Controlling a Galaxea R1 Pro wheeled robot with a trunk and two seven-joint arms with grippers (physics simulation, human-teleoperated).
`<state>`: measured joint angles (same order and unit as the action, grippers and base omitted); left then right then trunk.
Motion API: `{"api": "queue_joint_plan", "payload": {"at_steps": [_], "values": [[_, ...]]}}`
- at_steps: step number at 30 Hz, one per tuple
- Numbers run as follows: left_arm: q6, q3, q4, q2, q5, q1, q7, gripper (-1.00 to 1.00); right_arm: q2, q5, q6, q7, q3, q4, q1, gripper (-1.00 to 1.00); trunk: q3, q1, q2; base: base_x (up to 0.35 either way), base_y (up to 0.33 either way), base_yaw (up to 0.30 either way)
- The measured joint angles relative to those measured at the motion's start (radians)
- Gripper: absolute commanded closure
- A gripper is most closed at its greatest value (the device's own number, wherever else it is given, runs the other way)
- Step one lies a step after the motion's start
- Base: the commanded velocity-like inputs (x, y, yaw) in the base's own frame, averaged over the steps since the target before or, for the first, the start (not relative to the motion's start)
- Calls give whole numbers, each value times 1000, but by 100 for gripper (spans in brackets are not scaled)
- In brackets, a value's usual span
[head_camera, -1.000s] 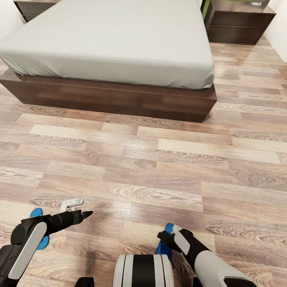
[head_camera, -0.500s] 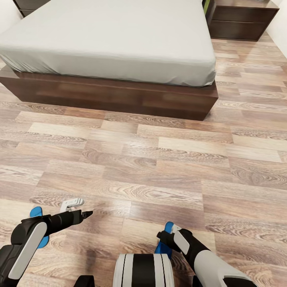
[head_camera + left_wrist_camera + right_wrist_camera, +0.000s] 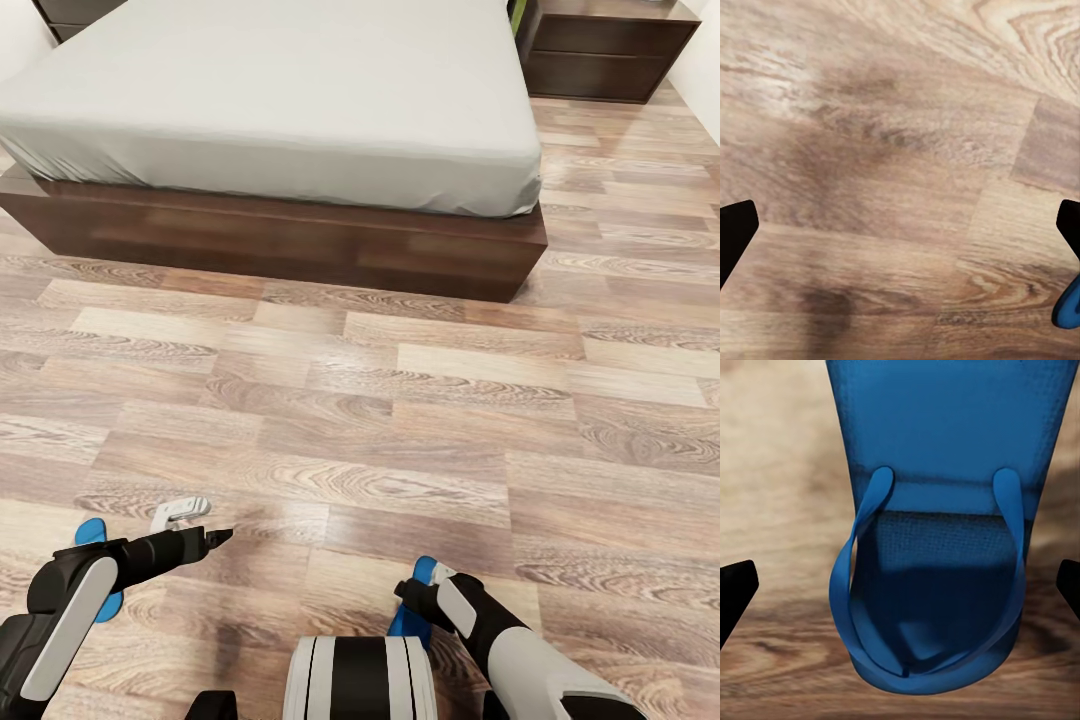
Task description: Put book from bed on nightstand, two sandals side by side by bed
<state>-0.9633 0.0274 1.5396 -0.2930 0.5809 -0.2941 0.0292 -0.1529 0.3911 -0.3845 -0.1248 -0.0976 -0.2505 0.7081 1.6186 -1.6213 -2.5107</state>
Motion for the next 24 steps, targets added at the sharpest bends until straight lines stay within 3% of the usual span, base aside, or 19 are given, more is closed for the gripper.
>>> {"api": "queue_joint_plan", "payload": {"at_steps": [7,24], "values": [[0,-1,0,0,0,0,0,-100,1,-1,0,0,0,0,3,-100,19,-2,-1,0,0,0],[0,-1,0,0,0,0,0,-100,1,-3,1,-1,0,0,8,-100,19,-2,-1,0,0,0]]}}
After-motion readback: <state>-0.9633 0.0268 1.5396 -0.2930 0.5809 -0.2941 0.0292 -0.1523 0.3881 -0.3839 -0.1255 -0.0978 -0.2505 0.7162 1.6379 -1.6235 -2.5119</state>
